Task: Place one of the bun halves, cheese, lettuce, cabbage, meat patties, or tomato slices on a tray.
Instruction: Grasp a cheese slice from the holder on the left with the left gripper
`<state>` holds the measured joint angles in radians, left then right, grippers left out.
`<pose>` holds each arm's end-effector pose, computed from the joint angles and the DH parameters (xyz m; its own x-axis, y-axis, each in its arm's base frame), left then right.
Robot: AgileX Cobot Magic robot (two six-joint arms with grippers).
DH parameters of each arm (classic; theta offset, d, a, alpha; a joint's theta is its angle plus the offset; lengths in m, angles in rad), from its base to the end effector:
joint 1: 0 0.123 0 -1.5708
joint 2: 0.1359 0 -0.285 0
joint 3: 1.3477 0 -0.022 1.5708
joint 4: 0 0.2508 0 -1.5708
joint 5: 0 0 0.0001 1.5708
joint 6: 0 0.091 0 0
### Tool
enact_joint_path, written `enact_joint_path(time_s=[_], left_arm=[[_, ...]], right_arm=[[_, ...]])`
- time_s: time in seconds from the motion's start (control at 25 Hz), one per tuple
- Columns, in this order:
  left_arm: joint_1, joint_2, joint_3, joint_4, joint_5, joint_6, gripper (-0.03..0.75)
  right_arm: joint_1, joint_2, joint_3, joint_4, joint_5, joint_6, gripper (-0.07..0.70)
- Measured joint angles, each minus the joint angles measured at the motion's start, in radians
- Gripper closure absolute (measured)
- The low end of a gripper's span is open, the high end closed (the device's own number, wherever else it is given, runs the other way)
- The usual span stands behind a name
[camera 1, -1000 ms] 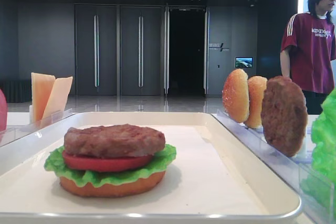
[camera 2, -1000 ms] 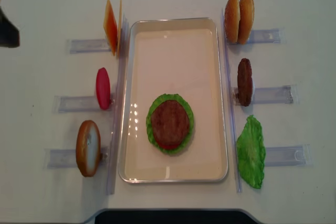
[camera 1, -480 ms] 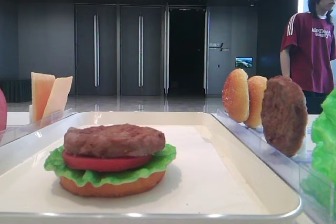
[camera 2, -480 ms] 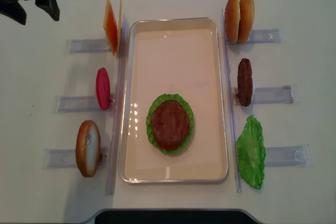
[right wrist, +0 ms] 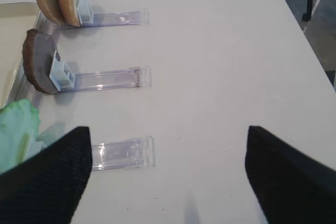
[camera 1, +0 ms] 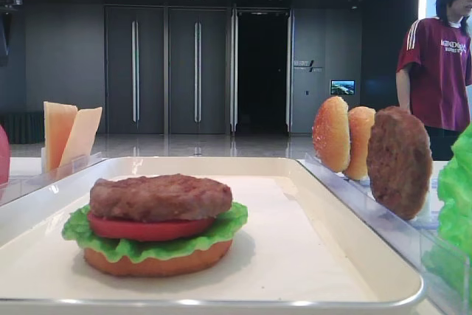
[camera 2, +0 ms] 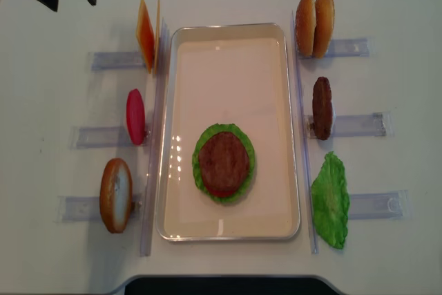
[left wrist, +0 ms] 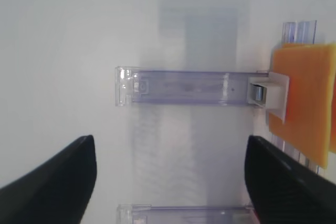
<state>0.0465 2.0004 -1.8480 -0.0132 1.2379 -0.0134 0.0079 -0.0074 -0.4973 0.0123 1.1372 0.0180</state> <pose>0.4280 0.0188 0.2815 -0.9624 -0.0625 -0.2643 -0.0602 0.9980 -0.0167 -0.0091 0.0009 0.2704 -0.5189 0.0191 -0.8546 -0.0054 0.9997 0.0256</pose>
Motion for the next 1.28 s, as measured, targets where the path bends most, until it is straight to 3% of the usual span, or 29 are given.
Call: enact_joint_path(time_s=[0.92, 1.28], left_arm=[[0.000, 0.016, -0.003, 0.026, -0.001, 0.000, 0.054], [-0.028, 0.039, -0.004, 0.093, -0.001, -0.173, 0.055]], right_arm=[[0.000, 0.000, 0.000, 0.003, 0.000, 0.000, 0.039], [0.000, 0.000, 0.000, 0.003, 0.000, 0.000, 0.039]])
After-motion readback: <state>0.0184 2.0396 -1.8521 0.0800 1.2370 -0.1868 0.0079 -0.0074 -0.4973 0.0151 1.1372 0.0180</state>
